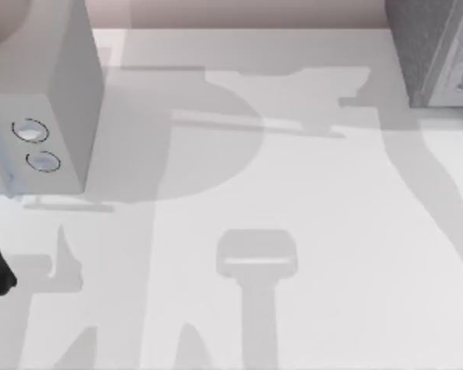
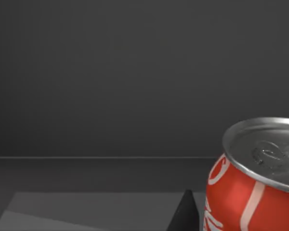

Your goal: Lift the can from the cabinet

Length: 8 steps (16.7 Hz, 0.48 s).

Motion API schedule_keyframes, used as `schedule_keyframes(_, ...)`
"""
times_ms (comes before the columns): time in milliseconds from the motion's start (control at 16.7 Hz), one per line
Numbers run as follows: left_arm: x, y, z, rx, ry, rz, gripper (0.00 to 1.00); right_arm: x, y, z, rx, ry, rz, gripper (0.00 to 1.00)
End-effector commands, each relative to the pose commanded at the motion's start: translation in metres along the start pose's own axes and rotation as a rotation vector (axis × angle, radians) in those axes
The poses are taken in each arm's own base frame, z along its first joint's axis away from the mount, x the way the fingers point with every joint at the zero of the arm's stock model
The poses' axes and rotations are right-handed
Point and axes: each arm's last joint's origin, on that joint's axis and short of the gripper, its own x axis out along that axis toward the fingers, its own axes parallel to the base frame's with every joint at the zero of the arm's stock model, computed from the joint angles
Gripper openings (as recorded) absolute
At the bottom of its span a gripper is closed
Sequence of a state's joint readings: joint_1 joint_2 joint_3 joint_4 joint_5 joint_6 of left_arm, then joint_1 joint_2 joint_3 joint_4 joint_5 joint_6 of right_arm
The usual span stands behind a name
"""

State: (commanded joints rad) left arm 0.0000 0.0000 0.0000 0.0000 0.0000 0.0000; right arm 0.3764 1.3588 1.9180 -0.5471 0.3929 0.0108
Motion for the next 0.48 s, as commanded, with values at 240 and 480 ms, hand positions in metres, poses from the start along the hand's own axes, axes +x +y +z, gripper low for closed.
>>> schedule_keyframes(240, 0.0, 0.0, 0.0, 0.0, 0.0, 0.0, 1.0, -0.024, -0.003, 0.003, -0.001, 0.007, 0.0, 0.0)
schedule_keyframes(480, 0.0, 0.0, 0.0, 0.0, 0.0, 0.0, 1.0, -0.023, -0.004, 0.004, 0.002, 0.003, -0.002, 0.0)
